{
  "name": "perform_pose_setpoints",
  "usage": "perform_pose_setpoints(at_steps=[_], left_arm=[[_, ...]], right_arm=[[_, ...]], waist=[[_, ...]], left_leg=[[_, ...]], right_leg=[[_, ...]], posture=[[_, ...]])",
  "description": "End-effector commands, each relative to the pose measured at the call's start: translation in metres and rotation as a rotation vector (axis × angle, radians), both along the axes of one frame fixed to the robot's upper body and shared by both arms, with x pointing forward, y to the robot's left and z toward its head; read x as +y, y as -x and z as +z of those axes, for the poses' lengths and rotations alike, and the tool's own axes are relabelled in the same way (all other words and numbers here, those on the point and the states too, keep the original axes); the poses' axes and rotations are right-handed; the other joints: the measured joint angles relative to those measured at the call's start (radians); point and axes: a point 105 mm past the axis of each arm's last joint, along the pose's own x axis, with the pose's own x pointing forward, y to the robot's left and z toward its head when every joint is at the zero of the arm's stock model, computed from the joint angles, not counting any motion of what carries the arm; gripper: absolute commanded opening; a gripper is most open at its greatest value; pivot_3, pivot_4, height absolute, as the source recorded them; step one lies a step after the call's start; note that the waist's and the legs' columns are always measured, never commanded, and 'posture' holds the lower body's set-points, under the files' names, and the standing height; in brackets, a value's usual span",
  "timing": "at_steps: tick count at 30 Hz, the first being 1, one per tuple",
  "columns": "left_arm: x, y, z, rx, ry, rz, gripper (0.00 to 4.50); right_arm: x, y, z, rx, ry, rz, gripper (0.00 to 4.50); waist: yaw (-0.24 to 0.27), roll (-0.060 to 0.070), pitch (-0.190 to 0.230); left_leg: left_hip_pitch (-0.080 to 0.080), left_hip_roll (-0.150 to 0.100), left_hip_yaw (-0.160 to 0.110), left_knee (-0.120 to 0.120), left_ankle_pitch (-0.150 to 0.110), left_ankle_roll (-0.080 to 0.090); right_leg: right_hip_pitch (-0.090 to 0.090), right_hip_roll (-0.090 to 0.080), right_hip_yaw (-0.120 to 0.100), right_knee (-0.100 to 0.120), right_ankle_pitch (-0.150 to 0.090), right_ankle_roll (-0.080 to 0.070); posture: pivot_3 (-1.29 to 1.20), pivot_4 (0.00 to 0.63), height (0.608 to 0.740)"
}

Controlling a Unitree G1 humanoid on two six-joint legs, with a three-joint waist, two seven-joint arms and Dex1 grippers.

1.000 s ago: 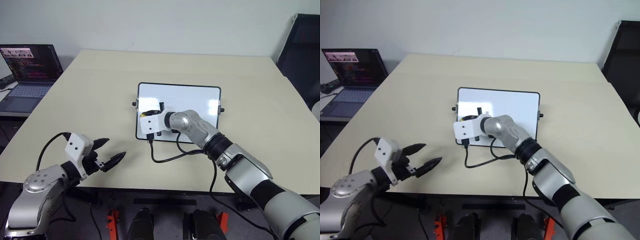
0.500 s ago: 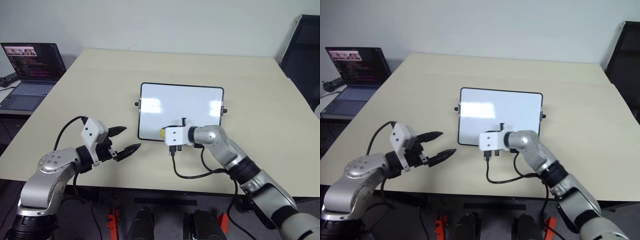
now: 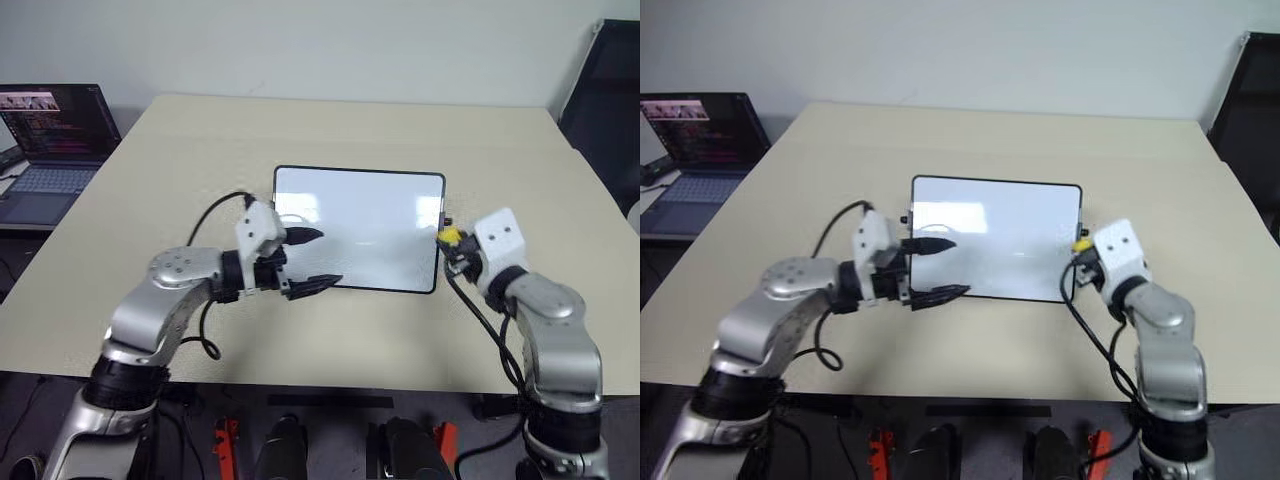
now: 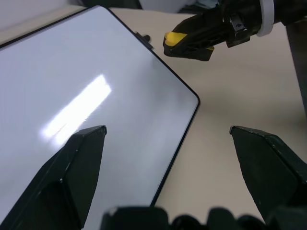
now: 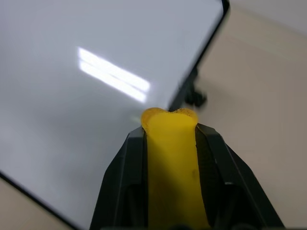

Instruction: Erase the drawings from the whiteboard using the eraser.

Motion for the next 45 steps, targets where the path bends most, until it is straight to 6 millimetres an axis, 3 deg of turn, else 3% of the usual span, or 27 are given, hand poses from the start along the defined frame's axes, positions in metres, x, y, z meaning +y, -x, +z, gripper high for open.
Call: perform_pose_setpoints(at_steps=[1, 6, 10, 20, 29, 30, 34, 36, 40, 42, 45], left_arm=[[-0.032, -0.003, 0.01, -0.063, -0.033, -0.137, 4.5], [-0.06, -0.012, 0.016, -0.092, -0.059, -0.217, 4.5], [-0.079, -0.014, 0.019, -0.106, -0.077, -0.275, 4.5], [-0.095, -0.008, 0.02, -0.11, -0.08, -0.348, 4.5], [-0.089, -0.005, 0.021, -0.095, -0.048, -0.324, 4.5], [-0.087, -0.006, 0.021, -0.096, -0.04, -0.309, 4.5], [-0.072, -0.009, 0.023, -0.104, 0.016, -0.221, 4.5], [-0.054, -0.016, 0.026, -0.116, 0.088, -0.092, 4.5], [-0.023, -0.011, 0.027, -0.088, 0.202, 0.084, 4.5], [-0.013, -0.006, 0.028, -0.075, 0.242, 0.157, 4.5], [0.029, 0.002, 0.027, -0.088, 0.385, 0.48, 4.5]], right_arm=[[-0.025, 0.004, -0.006, 0.007, -0.04, -0.142, 1.0], [-0.044, -0.001, -0.023, 0.044, -0.116, -0.263, 1.0], [-0.058, -0.011, -0.024, 0.04, -0.17, -0.324, 1.0], [-0.072, -0.036, -0.024, 0.054, -0.254, -0.358, 1.0], [-0.073, -0.041, -0.016, 0.006, -0.264, -0.331, 4.01], [-0.071, -0.041, -0.011, -0.014, -0.263, -0.316, 4.36], [-0.052, -0.036, 0.02, -0.141, -0.285, -0.21, 4.44], [-0.02, -0.022, 0.036, -0.203, -0.299, -0.043, 4.44], [0.018, 0.0, 0.034, -0.225, -0.289, 0.087, 4.44], [0.024, 0.005, 0.031, -0.239, -0.266, 0.1, 4.44], [0.031, 0.018, 0.042, -0.416, -0.252, 0.108, 4.44]], waist=[[0.002, 0.0, 0.0], [-0.004, 0.0, 0.0], [-0.003, 0.001, 0.0], [-0.002, 0.001, 0.001], [-0.003, 0.002, 0.001], [-0.003, 0.002, 0.001], [-0.005, 0.004, 0.002], [-0.006, 0.004, 0.002], [-0.011, 0.004, 0.002], [-0.01, 0.004, 0.002], [-0.006, 0.004, 0.002]], left_leg=[[0.0, 0.0, 0.0, 0.001, 0.0, 0.0], [0.0, 0.0, 0.001, 0.002, 0.001, 0.001], [0.0, 0.0, 0.0, 0.002, 0.001, 0.001], [0.0, -0.001, 0.0, 0.001, 0.001, 0.001], [0.0, -0.001, 0.0, 0.001, 0.001, 0.001], [0.0, -0.001, 0.0, 0.001, 0.001, 0.001], [0.0, -0.001, 0.0, 0.001, 0.001, 0.001], [0.0, -0.001, 0.0, 0.001, 0.001, 0.001], [0.0, 0.0, -0.001, 0.001, 0.001, 0.001], [0.0, 0.0, -0.001, 0.001, 0.001, 0.001], [0.0, -0.001, 0.0, 0.003, 0.001, 0.001]], right_leg=[[0.0, 0.0, 0.0, 0.0, 0.0, 0.0], [0.001, 0.0, 0.001, 0.0, 0.0, -0.002], [0.0, 0.0, 0.001, 0.001, 0.002, 0.001], [0.001, 0.0, 0.001, 0.001, 0.002, 0.002], [0.001, 0.0, 0.001, 0.001, 0.002, 0.002], [0.001, 0.0, 0.001, 0.001, 0.002, 0.002], [0.001, 0.0, 0.001, 0.002, 0.002, 0.002], [0.001, 0.0, 0.001, 0.002, 0.002, 0.002], [0.001, 0.0, 0.001, 0.002, 0.001, 0.002], [0.001, 0.0, 0.001, 0.002, 0.001, 0.002], [0.002, 0.0, 0.001, 0.001, 0.002, 0.002]], posture=[[0.0, 0.15, 0.74], [0.0, 0.15, 0.74], [0.0, 0.15, 0.74], [0.0, 0.15, 0.74], [0.0, 0.15, 0.74], [0.0, 0.15, 0.74], [0.0, 0.15, 0.74], [0.0, 0.15, 0.74], [0.0, 0.15, 0.74], [0.0, 0.15, 0.74], [0.0, 0.15, 0.74]])
